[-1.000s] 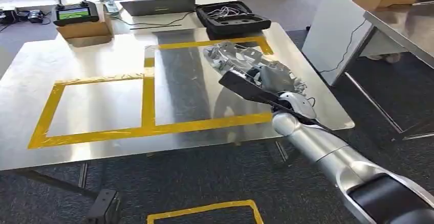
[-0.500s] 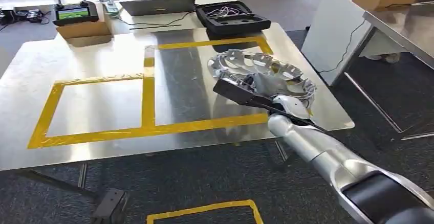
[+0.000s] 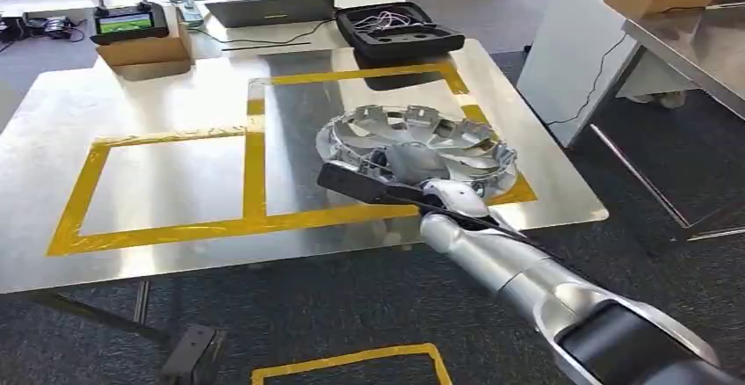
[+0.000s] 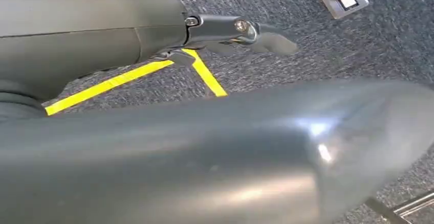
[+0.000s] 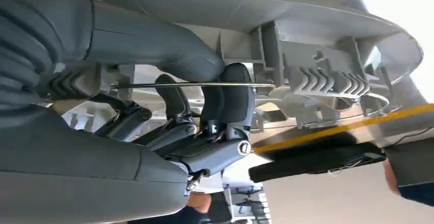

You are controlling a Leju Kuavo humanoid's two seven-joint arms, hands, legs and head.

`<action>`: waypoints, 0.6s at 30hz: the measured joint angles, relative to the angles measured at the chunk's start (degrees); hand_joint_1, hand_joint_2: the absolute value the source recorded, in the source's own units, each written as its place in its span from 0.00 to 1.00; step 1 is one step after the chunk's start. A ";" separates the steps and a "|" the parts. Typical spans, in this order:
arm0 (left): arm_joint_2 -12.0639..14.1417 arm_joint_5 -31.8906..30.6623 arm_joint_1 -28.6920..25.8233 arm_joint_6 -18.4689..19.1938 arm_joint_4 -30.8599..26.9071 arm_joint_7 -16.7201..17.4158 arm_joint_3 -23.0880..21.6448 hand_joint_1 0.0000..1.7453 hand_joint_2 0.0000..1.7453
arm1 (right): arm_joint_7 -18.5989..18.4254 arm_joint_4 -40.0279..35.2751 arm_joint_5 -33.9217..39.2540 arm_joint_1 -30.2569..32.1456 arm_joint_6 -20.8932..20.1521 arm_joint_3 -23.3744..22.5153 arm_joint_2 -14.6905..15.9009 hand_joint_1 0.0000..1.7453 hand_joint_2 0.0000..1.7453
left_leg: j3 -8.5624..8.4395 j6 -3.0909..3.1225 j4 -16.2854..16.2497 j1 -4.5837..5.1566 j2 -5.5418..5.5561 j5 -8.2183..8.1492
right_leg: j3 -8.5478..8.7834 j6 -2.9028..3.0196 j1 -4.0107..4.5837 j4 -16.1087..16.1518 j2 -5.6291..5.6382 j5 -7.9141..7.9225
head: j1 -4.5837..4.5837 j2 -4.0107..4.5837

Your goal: Take the parts from the cabinet and place them on the table.

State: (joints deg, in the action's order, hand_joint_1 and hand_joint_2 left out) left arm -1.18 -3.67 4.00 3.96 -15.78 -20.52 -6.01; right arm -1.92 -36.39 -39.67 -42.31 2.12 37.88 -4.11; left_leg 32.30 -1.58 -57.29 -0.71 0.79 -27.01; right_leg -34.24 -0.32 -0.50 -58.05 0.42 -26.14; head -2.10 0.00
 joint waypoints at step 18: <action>0.02 1.66 -0.16 -0.44 0.02 0.31 -0.52 0.00 0.00 | -0.07 -5.31 0.85 0.84 -1.62 1.57 -1.20 0.00 1.00 | -0.01 0.00 0.00 0.00 0.00 0.00 | 0.01 -0.01 0.00 0.00 0.00 0.00 | 0.00 0.00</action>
State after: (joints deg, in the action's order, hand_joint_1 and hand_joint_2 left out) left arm -1.16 -2.01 3.84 3.52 -15.76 -20.22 -6.54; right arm -1.99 -41.70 -38.82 -41.47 0.50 39.45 -5.31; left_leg 32.29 -1.57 -57.29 -0.71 0.79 -27.01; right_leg -34.23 -0.33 -0.50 -58.05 0.43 -26.14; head -2.10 0.00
